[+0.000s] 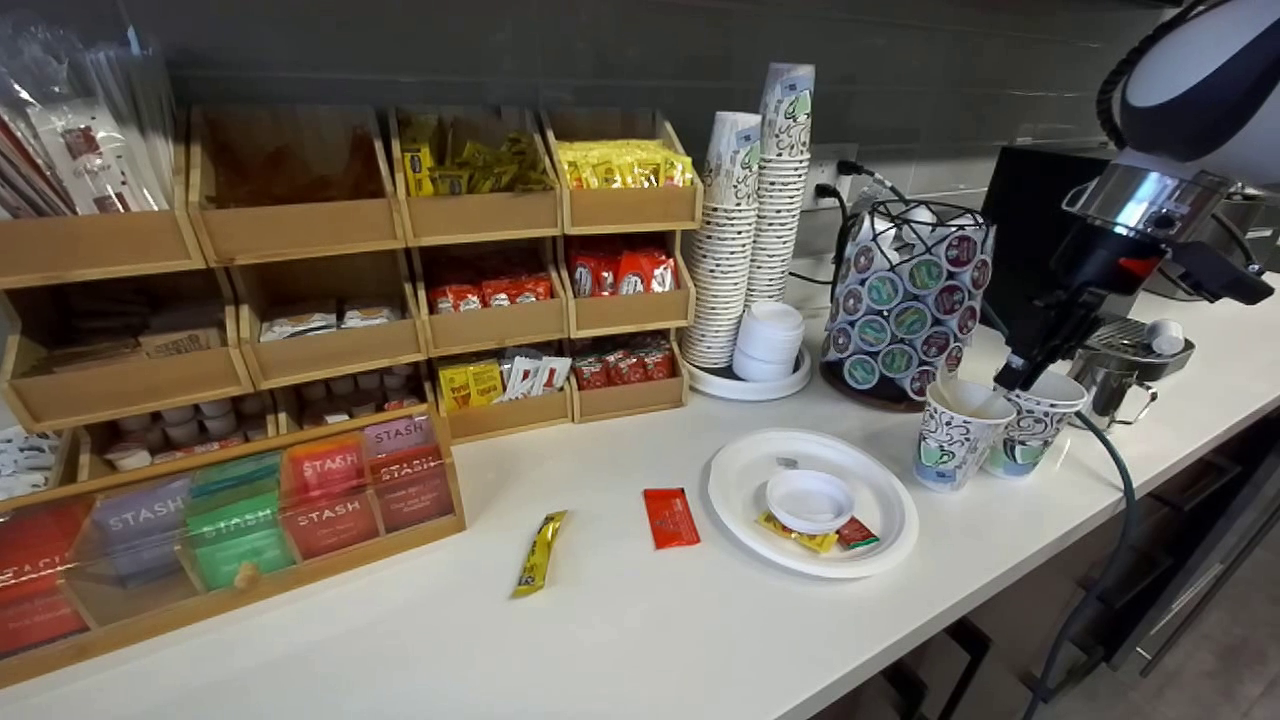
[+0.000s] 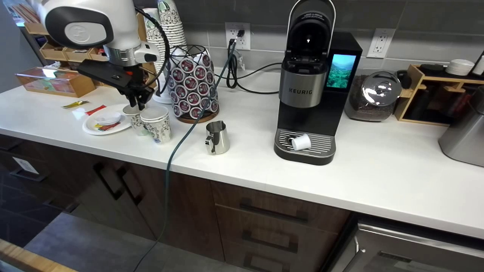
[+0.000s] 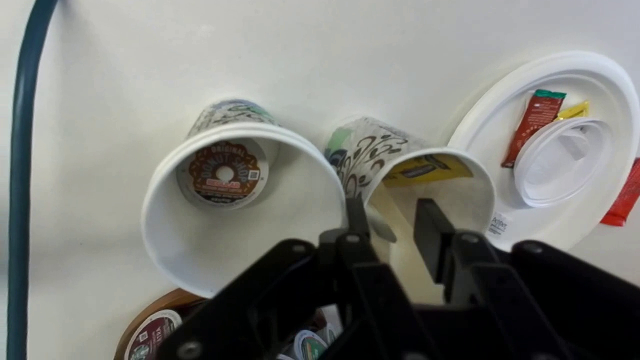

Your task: Move the fork to the silver cup

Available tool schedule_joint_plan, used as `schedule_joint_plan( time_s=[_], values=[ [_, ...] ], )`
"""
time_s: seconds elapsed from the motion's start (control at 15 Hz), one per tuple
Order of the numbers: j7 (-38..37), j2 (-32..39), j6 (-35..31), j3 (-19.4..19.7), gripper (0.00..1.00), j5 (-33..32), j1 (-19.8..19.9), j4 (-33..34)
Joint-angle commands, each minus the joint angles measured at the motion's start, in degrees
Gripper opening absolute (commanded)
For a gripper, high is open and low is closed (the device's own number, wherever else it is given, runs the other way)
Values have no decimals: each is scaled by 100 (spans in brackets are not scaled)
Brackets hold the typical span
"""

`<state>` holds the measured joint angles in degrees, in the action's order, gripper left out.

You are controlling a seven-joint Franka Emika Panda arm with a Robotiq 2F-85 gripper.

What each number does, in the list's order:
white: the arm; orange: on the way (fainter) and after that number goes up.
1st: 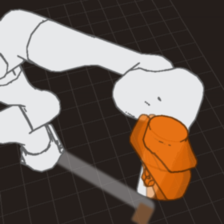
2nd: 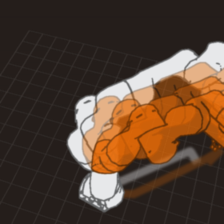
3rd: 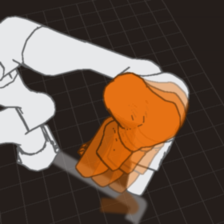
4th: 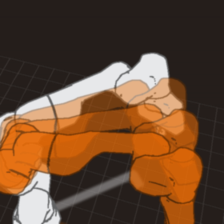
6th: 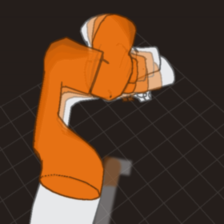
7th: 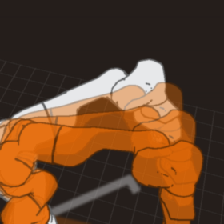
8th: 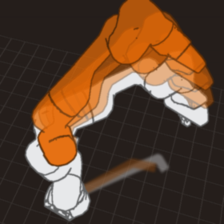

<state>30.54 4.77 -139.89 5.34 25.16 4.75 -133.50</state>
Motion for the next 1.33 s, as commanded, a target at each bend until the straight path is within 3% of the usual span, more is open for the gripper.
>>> schedule_joint_plan(
  time_s=[0.0,0.2,0.53,0.8,1.07,1.27],
  values=[
    [-34,69,-367,-125,2,-146,48,-50],
    [-464,-226,-358,-131,3,-647,1,-190],
    [-1417,-1185,642,-269,3,-1741,-190,-211],
    [-1704,-1850,1590,-501,3,-1958,-445,67],
    [-2273,-2225,1662,-530,3,-2370,-356,240],
    [-2038,-2217,1685,-264,3,-1999,-389,146]
  ],
)
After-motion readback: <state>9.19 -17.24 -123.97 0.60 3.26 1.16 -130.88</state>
